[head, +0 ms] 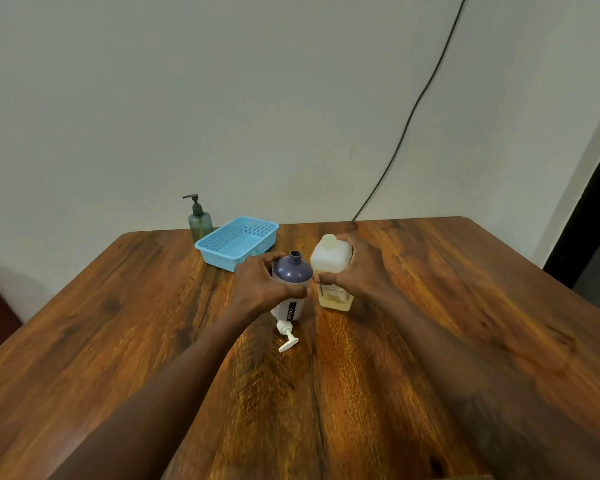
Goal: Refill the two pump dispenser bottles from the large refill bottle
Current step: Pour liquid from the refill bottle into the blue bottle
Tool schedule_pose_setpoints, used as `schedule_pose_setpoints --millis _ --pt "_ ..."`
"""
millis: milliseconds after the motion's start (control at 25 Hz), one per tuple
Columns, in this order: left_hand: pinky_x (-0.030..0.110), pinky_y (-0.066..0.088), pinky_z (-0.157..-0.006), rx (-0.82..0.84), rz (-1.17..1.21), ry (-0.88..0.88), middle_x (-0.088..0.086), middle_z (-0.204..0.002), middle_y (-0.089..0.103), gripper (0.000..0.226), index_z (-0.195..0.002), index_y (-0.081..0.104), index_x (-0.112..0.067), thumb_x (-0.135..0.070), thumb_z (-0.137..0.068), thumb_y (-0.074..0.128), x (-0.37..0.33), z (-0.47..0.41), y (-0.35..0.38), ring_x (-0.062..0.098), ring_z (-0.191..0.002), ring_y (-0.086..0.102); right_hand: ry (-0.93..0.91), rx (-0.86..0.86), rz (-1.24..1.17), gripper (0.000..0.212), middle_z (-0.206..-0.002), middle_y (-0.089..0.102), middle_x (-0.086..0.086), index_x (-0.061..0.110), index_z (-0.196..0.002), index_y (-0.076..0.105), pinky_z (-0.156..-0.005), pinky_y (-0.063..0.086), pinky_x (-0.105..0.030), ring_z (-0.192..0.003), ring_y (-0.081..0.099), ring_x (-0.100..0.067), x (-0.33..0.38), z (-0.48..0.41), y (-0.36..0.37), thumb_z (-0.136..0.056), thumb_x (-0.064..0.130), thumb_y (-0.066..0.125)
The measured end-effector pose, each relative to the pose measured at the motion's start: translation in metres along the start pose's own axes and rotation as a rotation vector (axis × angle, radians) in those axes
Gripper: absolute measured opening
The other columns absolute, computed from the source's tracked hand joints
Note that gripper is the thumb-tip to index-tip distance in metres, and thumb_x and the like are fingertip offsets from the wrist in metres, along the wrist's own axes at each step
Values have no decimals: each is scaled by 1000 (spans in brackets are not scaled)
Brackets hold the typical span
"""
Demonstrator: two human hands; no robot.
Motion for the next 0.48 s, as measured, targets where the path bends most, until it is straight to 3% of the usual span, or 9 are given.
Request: schedule_pose_setpoints --millis 120,280,480 --pt "10 50 -70 2 -8 8 -16 -95 66 63 -112 69 -24 -42 -58 96 3 -1 2 -4 -85 61 42 46 -12 98 -133 60 -1 23 -138 52 -85 59 -38 -114 59 -23 -11 3 8 -54 48 97" --pt "17 54 -75 -1 25 2 -21 -93 63 60 -106 64 -31 -37 -58 98 3 3 -3 -5 -85 60 64 60 -35 103 -139 56 -3 27 -142 47 -91 58 -44 -120 57 -26 -17 6 9 -55 52 95" --pt "20 55 -76 -66 46 -1 -17 -97 63 64 -108 61 -31 -34 -57 99 8 5 -24 1 -88 61 -87 -4 110 106 -154 45 -4 27 -151 38 -108 45 -50 -136 45 -28 17 7 6 -63 59 89"
Point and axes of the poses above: each hand's wrist, its own z-axis away from the middle knuckle, its own y-axis out of the palm, x = y × z, the point moved 7 cm from there along -z, towards the middle knuckle
